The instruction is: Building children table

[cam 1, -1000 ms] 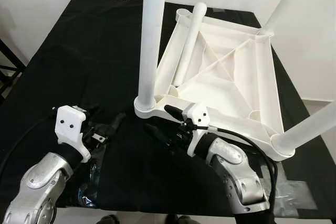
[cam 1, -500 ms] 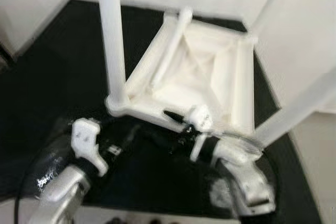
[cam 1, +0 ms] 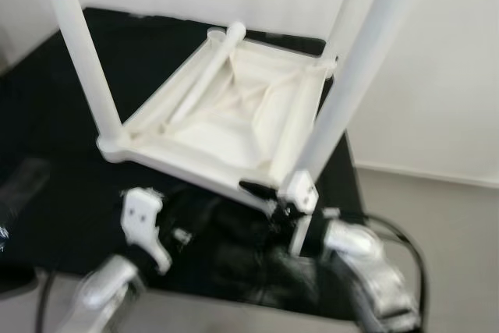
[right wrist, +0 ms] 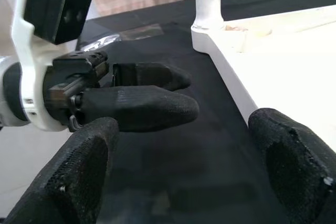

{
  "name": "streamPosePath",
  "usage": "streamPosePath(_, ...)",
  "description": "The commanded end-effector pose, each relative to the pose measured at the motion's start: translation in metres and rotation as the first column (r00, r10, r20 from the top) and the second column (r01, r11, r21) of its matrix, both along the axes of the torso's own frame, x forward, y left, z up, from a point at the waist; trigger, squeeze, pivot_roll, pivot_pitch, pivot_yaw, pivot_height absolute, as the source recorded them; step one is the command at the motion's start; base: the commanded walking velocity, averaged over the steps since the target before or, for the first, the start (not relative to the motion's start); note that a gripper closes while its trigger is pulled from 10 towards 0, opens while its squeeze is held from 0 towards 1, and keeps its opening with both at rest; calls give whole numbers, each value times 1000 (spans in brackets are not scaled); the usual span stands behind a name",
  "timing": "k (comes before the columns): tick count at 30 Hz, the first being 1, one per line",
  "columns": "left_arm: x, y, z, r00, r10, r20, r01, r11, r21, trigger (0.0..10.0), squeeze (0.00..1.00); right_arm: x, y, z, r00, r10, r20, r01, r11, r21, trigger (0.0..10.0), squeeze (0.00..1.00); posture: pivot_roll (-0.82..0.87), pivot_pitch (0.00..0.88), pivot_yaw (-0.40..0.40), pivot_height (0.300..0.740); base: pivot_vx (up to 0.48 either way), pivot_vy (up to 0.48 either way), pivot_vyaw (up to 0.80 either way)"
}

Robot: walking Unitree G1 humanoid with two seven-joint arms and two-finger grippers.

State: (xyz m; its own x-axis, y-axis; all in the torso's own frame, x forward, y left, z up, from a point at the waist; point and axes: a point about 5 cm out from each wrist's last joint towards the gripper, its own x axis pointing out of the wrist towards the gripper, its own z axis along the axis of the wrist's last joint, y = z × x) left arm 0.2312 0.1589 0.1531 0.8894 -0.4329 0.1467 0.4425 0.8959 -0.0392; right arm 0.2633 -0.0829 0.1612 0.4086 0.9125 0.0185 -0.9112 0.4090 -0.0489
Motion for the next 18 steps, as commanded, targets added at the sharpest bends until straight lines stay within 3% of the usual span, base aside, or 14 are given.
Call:
streamPosePath(1, -1, -5, -3, 1000, -25, -2, 25, 1000, 2, 10000, 0, -4, -3, -1, 1000, 24, -4, -24, 1000, 2, 10000, 0, 73, 189, -113, 740, 0, -458, 0)
streamPosePath(16, -2, -9, -2, 999, -49, 11, 48, 999, 26, 10000, 0, -5, -6, 0, 998, 65, -24, -64, 997, 35, 10000, 0, 62, 197, -119, 740, 0, -458, 0)
streamPosePath(18, -2, -10, 0, 999, -52, 16, 52, 998, 28, 10000, 0, 4, -11, -1, 999, -39, -28, 41, 998, 48, 10000, 0, 56, 201, -118, 740, 0, -458, 0)
